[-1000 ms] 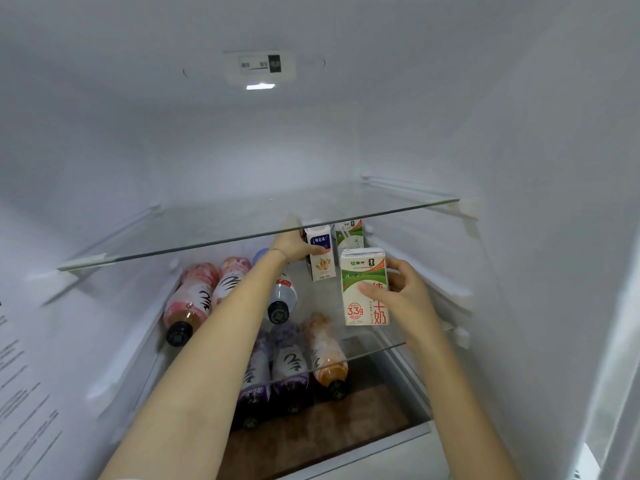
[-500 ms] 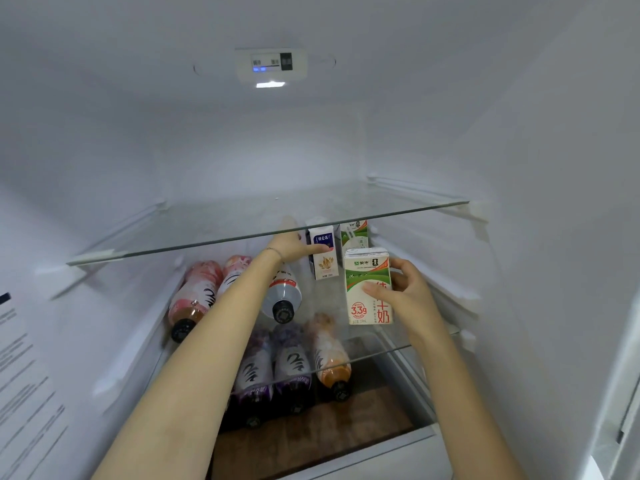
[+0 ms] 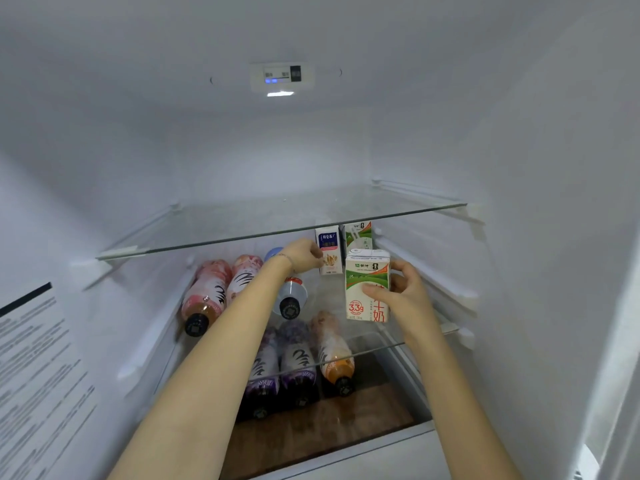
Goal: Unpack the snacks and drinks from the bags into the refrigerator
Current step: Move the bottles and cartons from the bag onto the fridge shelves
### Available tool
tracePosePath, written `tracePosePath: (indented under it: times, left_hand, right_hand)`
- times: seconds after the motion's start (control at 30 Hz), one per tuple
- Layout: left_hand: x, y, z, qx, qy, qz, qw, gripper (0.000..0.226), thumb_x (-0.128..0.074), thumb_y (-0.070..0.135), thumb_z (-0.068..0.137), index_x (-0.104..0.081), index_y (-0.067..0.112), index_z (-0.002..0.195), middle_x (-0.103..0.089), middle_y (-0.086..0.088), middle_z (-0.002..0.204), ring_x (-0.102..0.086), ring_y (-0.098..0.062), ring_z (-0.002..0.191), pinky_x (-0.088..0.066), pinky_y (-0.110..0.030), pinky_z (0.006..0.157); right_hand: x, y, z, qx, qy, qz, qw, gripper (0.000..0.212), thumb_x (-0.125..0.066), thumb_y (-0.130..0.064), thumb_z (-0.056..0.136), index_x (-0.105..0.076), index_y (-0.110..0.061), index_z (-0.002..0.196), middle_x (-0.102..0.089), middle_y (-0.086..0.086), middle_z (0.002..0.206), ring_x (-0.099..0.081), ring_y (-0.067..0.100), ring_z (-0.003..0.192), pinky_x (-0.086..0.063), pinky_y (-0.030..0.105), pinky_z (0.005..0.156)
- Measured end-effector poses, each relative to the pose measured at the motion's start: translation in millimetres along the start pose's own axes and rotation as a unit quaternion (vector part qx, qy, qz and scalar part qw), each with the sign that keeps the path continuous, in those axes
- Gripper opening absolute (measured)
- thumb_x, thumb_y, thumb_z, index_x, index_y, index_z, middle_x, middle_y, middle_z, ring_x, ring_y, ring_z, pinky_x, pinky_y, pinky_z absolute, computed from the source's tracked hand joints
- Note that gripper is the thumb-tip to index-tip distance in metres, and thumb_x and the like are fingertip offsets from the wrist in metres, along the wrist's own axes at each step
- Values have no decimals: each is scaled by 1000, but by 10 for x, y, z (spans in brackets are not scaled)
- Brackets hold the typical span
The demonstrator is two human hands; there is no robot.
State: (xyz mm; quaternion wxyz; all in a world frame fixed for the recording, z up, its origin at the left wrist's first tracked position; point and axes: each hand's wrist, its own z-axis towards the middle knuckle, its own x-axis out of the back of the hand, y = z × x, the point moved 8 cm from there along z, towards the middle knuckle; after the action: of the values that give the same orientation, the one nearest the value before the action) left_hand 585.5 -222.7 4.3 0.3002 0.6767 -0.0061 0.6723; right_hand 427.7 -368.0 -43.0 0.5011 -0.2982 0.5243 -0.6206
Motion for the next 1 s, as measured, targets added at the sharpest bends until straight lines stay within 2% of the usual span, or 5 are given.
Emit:
tracePosePath:
  times: [0.23, 0.4, 0.6, 0.8, 1.0]
  left_hand:
    - [-39, 49, -41, -16, -31, 20, 999, 41, -55, 14, 96, -52, 9, 137, -55, -9, 138, -51, -24, 125, -38, -36, 109]
    - [-64, 93, -21, -36, -31, 8, 999, 48, -47, 9, 98, -44, 22, 144, -54, -8, 138, -51, -24, 125, -39, -32, 103]
    - [-48, 109, -31, -49, -23, -18, 998, 51, -47, 5, 97, -42, 19, 145, -50, -6, 143, -47, -21, 130, -38, -30, 104]
    - [176, 54, -329, -76, 127, 42, 988, 49, -58, 40, 92, -49, 30, 139, -51, 3, 143, -47, -20, 131, -42, -38, 105]
    - [338, -5, -883, -68, 219, 136, 964, 63, -48, 65, 87, -47, 30, 140, -51, 1, 142, -43, -22, 133, -36, -48, 107]
  right_hand:
    - [-11, -17, -4, 4, 7, -13, 1000, 49, -75, -5, 79, -49, -25, 115, -64, -6, 105, -67, 11, 89, -55, 28, 67]
    - [-1, 8, 7, 7, 10, -17, 1000, 49, -76, -6, 79, -49, -27, 115, -64, -6, 108, -68, 13, 91, -58, 32, 71]
    - [12, 53, 35, 6, 12, -21, 1000, 49, -77, -8, 79, -50, -29, 113, -65, -2, 115, -69, 18, 95, -59, 42, 79]
    - [22, 33, 19, 9, 20, -25, 999, 47, -76, -7, 79, -50, -29, 112, -64, -5, 110, -68, 15, 94, -59, 38, 77]
    - [-48, -1, 11, -4, 32, -27, 999, 47, -74, -4, 80, -49, -22, 115, -63, -3, 110, -66, 11, 89, -57, 32, 70]
